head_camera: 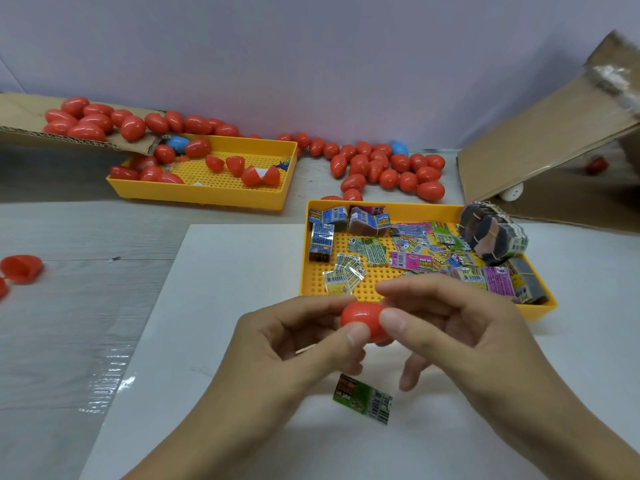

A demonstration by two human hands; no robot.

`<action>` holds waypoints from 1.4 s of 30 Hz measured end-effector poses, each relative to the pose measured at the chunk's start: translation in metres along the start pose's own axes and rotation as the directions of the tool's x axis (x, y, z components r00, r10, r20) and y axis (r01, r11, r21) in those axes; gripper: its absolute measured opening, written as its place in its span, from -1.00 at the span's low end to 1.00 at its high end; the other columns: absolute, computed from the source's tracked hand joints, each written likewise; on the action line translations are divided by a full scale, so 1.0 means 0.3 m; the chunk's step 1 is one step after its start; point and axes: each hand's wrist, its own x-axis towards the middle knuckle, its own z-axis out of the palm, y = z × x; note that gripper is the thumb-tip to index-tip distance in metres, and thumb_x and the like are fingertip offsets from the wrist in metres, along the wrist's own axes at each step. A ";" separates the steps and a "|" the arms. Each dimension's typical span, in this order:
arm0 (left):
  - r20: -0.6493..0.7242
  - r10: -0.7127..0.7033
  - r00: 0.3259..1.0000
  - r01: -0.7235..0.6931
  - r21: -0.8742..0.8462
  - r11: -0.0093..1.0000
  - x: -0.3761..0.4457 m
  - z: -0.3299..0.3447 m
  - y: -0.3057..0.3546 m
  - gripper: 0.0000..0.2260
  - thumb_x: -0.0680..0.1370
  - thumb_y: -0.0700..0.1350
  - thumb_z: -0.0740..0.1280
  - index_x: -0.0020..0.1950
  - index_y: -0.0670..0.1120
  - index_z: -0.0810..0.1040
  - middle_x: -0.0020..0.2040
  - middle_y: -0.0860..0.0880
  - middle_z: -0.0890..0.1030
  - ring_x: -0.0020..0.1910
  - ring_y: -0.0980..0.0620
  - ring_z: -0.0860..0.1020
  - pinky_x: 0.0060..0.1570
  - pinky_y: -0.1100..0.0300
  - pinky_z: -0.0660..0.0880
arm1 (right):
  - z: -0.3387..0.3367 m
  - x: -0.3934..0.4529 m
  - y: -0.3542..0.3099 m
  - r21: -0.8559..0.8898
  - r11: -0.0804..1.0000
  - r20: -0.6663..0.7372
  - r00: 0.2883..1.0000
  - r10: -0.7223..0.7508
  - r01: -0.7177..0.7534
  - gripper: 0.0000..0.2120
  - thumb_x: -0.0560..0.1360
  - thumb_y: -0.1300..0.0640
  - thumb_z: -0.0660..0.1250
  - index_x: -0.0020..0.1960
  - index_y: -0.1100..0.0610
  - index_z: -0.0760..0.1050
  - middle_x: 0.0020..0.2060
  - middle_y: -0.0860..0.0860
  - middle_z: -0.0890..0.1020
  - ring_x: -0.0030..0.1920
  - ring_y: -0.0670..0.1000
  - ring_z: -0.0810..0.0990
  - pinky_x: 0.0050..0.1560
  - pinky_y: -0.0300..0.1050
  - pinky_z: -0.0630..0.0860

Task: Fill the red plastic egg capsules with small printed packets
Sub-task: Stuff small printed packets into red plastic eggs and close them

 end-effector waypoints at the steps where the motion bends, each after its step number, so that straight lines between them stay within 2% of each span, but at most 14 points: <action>1: -0.002 0.007 1.000 -0.007 0.012 1.000 0.000 -0.001 0.002 -0.67 0.30 0.03 0.53 0.05 0.01 0.72 -0.14 -0.18 0.70 -0.25 -0.03 0.68 -0.19 0.25 0.58 | 0.000 0.002 -0.004 0.010 1.000 -0.005 1.000 0.019 -0.019 -0.78 0.33 0.07 0.48 -0.03 0.02 0.69 -0.23 0.10 0.70 -0.26 0.04 0.68 -0.48 -0.10 0.57; 6: 0.000 0.058 0.998 -0.058 0.060 0.997 0.000 -0.005 0.007 -0.65 0.27 -0.01 0.55 0.04 0.03 0.71 -0.05 -0.09 0.73 -0.05 -0.01 0.69 -0.11 0.29 0.58 | 0.001 0.004 -0.012 -0.001 1.000 0.022 1.000 0.021 -0.021 -0.83 0.33 0.09 0.55 -0.09 0.08 0.71 -0.28 0.12 0.71 -0.30 0.06 0.69 -0.50 -0.15 0.55; 11: 0.028 0.067 0.997 -0.067 0.009 0.998 0.002 -0.009 0.002 -0.65 0.28 -0.11 0.54 0.06 0.01 0.69 -0.03 -0.09 0.72 -0.03 -0.03 0.70 -0.08 0.27 0.60 | 0.004 0.002 -0.005 -0.008 0.999 0.004 0.999 -0.038 0.038 -0.79 0.28 0.16 0.51 -0.08 0.05 0.72 -0.22 0.08 0.72 -0.30 0.01 0.68 -0.47 -0.17 0.57; 18: 0.018 0.071 0.997 -0.071 0.039 0.997 0.002 -0.009 0.003 -0.68 0.26 -0.06 0.58 -0.01 0.04 0.70 -0.02 -0.06 0.72 0.00 -0.03 0.70 -0.08 0.23 0.62 | -0.003 0.001 0.007 -0.024 1.000 0.035 0.999 -0.018 0.019 -0.76 0.28 0.16 0.54 -0.06 0.07 0.71 -0.19 0.07 0.72 -0.25 0.01 0.67 -0.45 -0.13 0.58; 22: 0.009 0.082 0.997 -0.082 0.026 0.996 0.004 -0.008 0.001 -0.68 0.24 -0.09 0.58 -0.02 0.00 0.71 -0.05 -0.09 0.72 -0.03 -0.03 0.70 -0.10 0.25 0.61 | -0.018 0.017 -0.006 -0.051 0.999 0.074 0.997 -0.013 0.017 -0.78 0.31 0.07 0.59 -0.06 0.04 0.71 -0.19 0.07 0.72 -0.28 -0.02 0.67 -0.45 -0.14 0.57; 25: -0.012 0.074 0.997 -0.074 0.024 0.997 0.006 -0.012 0.006 -0.66 0.21 -0.07 0.59 -0.03 0.02 0.71 -0.06 -0.08 0.73 -0.06 -0.03 0.71 -0.15 0.28 0.61 | -0.099 0.056 -0.019 -0.074 0.995 -0.142 0.987 -0.080 0.070 -0.83 0.28 0.06 0.56 -0.14 0.05 0.72 -0.25 0.12 0.70 -0.36 -0.02 0.62 -0.53 -0.22 0.44; 27: -0.017 0.081 0.997 -0.081 0.020 0.997 0.007 -0.014 0.009 -0.66 0.22 -0.07 0.59 -0.02 0.02 0.70 -0.05 -0.10 0.73 -0.06 -0.04 0.71 -0.16 0.29 0.60 | -0.170 0.084 -0.024 -0.086 0.994 -0.331 0.939 -0.089 0.064 -0.92 0.34 0.07 0.50 -0.21 0.06 0.70 -0.31 0.09 0.69 -0.40 -0.06 0.55 -0.56 -0.26 0.38; 28: -0.016 0.083 0.996 -0.082 0.018 0.996 0.008 -0.015 0.010 -0.66 0.22 -0.07 0.59 -0.02 0.01 0.70 -0.05 -0.10 0.73 -0.06 -0.04 0.71 -0.16 0.29 0.60 | -0.197 0.094 -0.023 -0.140 0.989 -0.403 0.909 -0.105 0.052 -0.93 0.41 0.13 0.46 -0.24 0.05 0.69 -0.33 0.06 0.68 -0.41 -0.08 0.54 -0.55 -0.27 0.38; 30: -0.010 0.077 0.997 -0.077 0.012 0.997 0.008 -0.014 0.008 -0.65 0.21 -0.06 0.59 -0.02 0.02 0.70 -0.05 -0.10 0.73 -0.06 -0.04 0.71 -0.16 0.29 0.60 | -0.233 0.102 -0.002 -0.350 0.937 -0.468 0.864 -0.188 0.014 -0.81 0.49 0.21 0.42 -0.25 -0.01 0.67 -0.32 -0.02 0.68 -0.36 -0.11 0.57 -0.40 -0.26 0.48; 32: -0.003 0.072 0.997 -0.072 0.009 0.997 0.007 -0.011 0.005 -0.64 0.20 -0.06 0.59 -0.03 0.02 0.71 -0.06 -0.10 0.73 -0.06 -0.03 0.71 -0.14 0.29 0.61 | -0.211 0.097 0.016 -0.543 0.839 -0.407 0.865 -0.294 0.030 -0.85 0.50 0.17 0.43 -0.19 -0.06 0.65 -0.28 -0.10 0.68 -0.23 -0.12 0.61 -0.21 -0.27 0.52; 34: 0.005 0.086 0.996 -0.086 0.027 0.996 0.005 -0.009 0.004 -0.65 0.20 -0.06 0.59 -0.03 0.02 0.71 -0.07 -0.09 0.73 -0.07 -0.03 0.72 -0.12 0.29 0.61 | -0.160 0.082 0.033 -0.695 0.711 -0.250 0.893 -0.374 0.103 -0.96 0.49 0.03 0.42 -0.08 -0.06 0.65 -0.23 -0.19 0.66 -0.14 -0.19 0.59 -0.13 -0.40 0.43; 36: 0.027 0.140 0.990 -0.142 0.094 0.985 0.004 -0.011 0.010 -0.68 0.23 -0.06 0.58 -0.04 0.02 0.70 -0.07 -0.07 0.72 -0.07 -0.04 0.71 -0.11 0.27 0.61 | -0.110 0.072 0.048 -0.783 0.591 -0.062 0.920 -0.386 0.195 -0.73 0.47 -0.13 0.37 0.06 0.00 0.65 -0.06 -0.20 0.63 0.00 -0.22 0.53 0.04 -0.32 0.41; 39: 0.096 0.282 0.955 -0.294 0.154 0.943 0.001 -0.015 0.044 -0.73 0.29 -0.13 0.56 -0.04 -0.02 0.68 -0.09 -0.07 0.68 -0.10 -0.08 0.68 -0.12 0.21 0.61 | -0.043 0.070 0.054 -0.812 0.474 0.208 0.928 -0.310 0.341 -0.53 0.47 -0.20 0.26 0.22 0.06 0.61 0.14 -0.09 0.62 0.24 -0.04 0.50 0.24 0.01 0.43; 42: 0.111 0.394 0.912 -0.407 0.153 0.900 0.002 -0.029 0.077 -0.74 0.32 -0.16 0.54 -0.02 0.00 0.66 -0.09 -0.04 0.66 -0.10 -0.09 0.66 -0.14 0.19 0.60 | 0.024 0.082 0.058 -0.864 0.334 0.326 0.924 -0.200 0.377 -0.44 0.48 -0.26 0.14 0.34 0.02 0.52 0.31 -0.08 0.54 0.41 0.04 0.39 0.34 0.08 0.37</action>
